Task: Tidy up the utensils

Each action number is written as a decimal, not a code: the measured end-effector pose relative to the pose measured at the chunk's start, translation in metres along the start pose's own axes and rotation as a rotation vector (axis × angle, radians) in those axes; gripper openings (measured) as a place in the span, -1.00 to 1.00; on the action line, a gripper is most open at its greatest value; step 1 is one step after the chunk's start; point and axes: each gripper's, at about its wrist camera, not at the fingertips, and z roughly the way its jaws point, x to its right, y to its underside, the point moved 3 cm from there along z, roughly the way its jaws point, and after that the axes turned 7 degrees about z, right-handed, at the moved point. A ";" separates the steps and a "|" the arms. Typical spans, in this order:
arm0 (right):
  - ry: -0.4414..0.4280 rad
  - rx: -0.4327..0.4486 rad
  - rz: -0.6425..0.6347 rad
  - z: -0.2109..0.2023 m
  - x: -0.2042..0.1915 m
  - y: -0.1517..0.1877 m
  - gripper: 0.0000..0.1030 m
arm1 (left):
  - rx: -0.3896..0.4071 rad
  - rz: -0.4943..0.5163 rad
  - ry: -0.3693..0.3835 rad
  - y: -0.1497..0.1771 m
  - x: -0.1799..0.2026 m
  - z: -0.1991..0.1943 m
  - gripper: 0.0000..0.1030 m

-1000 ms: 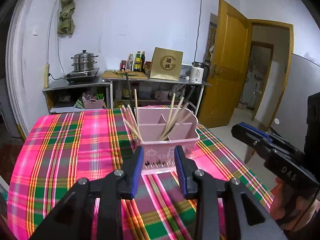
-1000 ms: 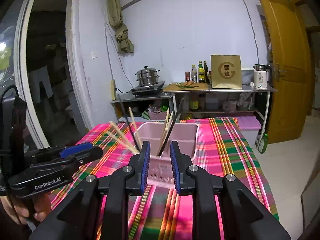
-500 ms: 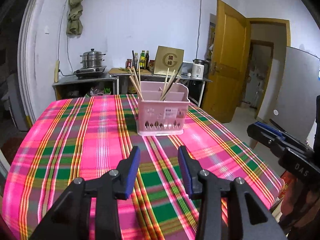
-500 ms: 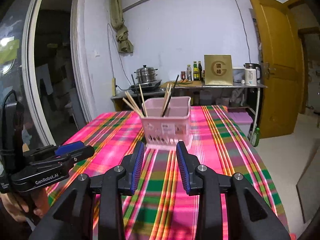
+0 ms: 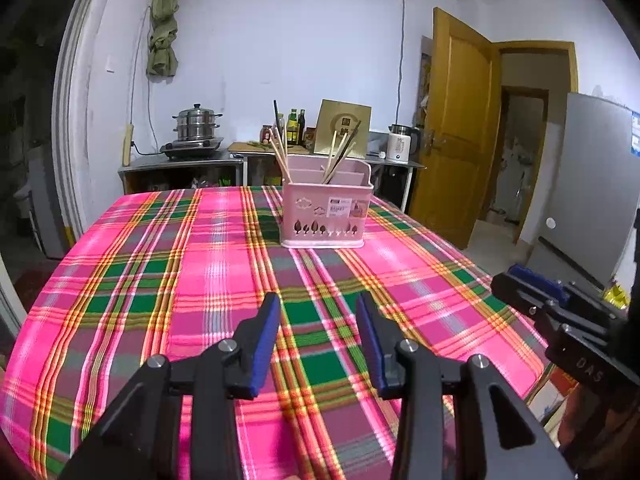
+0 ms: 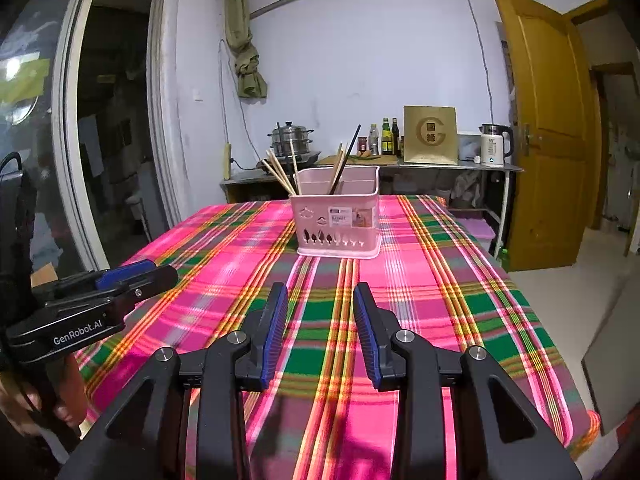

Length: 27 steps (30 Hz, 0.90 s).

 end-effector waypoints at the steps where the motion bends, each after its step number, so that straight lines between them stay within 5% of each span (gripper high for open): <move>1: 0.005 0.004 -0.007 -0.002 -0.001 0.003 -0.32 | 0.000 0.004 -0.001 0.003 0.001 -0.002 -0.21; 27: 0.030 -0.004 -0.020 -0.011 -0.003 0.023 -0.29 | -0.019 0.006 0.007 0.025 0.011 -0.006 -0.21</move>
